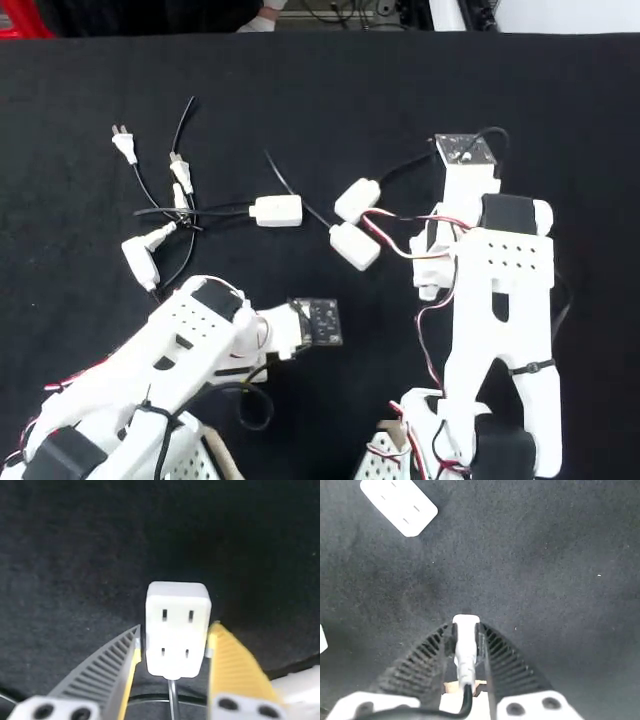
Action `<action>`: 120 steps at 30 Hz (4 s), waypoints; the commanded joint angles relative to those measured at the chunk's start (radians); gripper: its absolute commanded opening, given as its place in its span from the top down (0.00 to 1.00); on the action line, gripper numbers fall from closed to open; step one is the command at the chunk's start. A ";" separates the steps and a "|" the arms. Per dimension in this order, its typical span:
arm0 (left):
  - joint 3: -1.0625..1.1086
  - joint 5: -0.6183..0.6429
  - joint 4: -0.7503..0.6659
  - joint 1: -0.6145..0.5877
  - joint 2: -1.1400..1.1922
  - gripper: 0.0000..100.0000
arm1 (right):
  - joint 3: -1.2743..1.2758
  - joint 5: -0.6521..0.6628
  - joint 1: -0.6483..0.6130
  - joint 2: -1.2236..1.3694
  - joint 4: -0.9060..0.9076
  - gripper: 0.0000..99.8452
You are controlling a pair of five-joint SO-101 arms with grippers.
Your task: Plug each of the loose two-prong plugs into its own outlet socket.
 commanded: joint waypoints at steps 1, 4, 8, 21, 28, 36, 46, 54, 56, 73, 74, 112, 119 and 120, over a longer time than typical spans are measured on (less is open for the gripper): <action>-0.021 0.103 -0.008 0.012 -0.035 0.87 | -0.036 0.006 0.017 0.001 0.000 0.99; -0.013 0.126 -0.008 0.016 -0.095 0.89 | -0.033 0.006 0.008 0.001 0.000 0.99; -0.008 0.321 -0.041 0.007 -0.149 0.89 | -0.033 0.006 0.008 0.001 0.000 0.99; 0.048 0.506 -0.222 -0.087 -0.160 0.75 | -0.018 0.005 -0.028 0.001 0.000 0.99; -0.039 0.508 -0.080 -0.124 -0.173 0.69 | -0.008 0.005 -0.212 -0.002 0.005 0.99; -0.186 0.529 0.150 -0.458 -0.457 0.69 | -0.013 0.000 -0.568 0.002 0.058 0.99; 0.367 0.529 -0.020 -0.757 -1.135 0.69 | -0.027 -0.006 -0.832 0.088 -0.051 0.99; 0.550 0.528 -0.075 -0.909 -1.240 0.69 | -0.219 -0.112 -0.852 0.372 -0.129 0.99; 0.573 0.528 -0.078 -0.912 -1.240 0.69 | -0.226 -0.143 -0.873 0.375 -0.143 0.99; 0.611 0.528 -0.078 -0.915 -1.281 0.69 | -0.186 -0.305 -0.930 0.490 -0.252 0.99; 0.611 0.528 -0.078 -0.915 -1.281 0.69 | -0.185 -0.316 -0.918 0.492 -0.252 0.99; 0.608 0.528 -0.078 -0.908 -1.280 0.69 | -0.061 -0.374 -0.921 0.478 -0.256 0.61; 0.588 0.509 -0.071 -0.905 -1.280 0.69 | -0.203 -0.319 -0.921 0.315 -0.028 0.57; 0.585 0.494 -0.069 -0.905 -1.280 0.69 | -0.223 -0.308 -0.921 0.271 0.014 0.57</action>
